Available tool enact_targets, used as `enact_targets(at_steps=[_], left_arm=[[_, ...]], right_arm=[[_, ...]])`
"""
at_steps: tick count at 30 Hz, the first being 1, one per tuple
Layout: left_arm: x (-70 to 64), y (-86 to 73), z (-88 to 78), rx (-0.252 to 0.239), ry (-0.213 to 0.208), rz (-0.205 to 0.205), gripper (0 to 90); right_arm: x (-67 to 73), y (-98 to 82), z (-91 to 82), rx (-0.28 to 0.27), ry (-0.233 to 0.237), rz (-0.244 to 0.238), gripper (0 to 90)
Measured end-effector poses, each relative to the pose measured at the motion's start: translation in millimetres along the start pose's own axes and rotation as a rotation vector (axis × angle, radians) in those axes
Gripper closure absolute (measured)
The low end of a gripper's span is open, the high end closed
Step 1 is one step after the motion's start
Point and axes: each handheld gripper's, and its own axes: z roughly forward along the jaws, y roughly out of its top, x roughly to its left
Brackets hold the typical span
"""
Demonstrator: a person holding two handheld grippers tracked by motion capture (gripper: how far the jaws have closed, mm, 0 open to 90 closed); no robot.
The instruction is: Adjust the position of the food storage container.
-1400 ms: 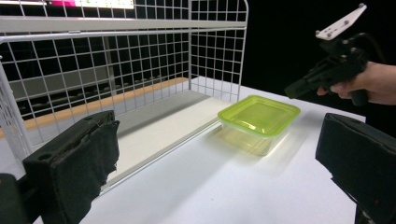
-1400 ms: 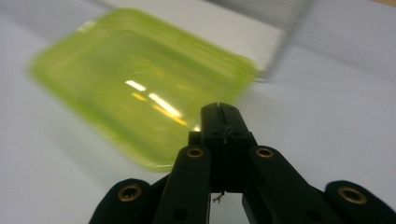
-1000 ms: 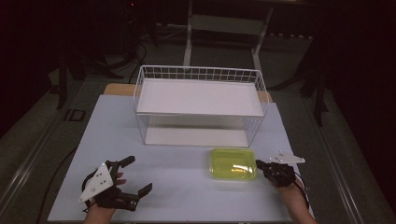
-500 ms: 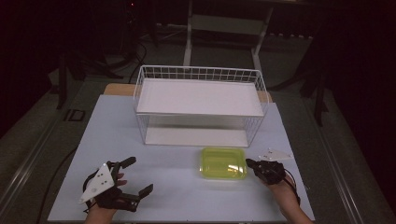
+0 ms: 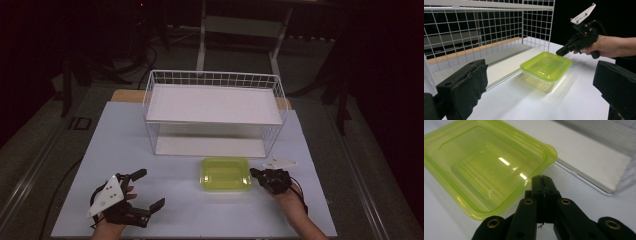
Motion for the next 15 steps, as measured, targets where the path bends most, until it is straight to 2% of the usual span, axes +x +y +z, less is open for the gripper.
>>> enact_targets(at_steps=[12,15], left_arm=[[1.2,0.1,-0.9,0.005,0.001,-0.001,0.1],[0.9,-0.2,-0.9,0.002,-0.001,-0.004,0.0]], right_arm=[[17.7,11.0,15.8,0.003,0.036,-0.028,90.0],[21.4,13.1,17.5,0.005,0.022,-0.051,90.0]])
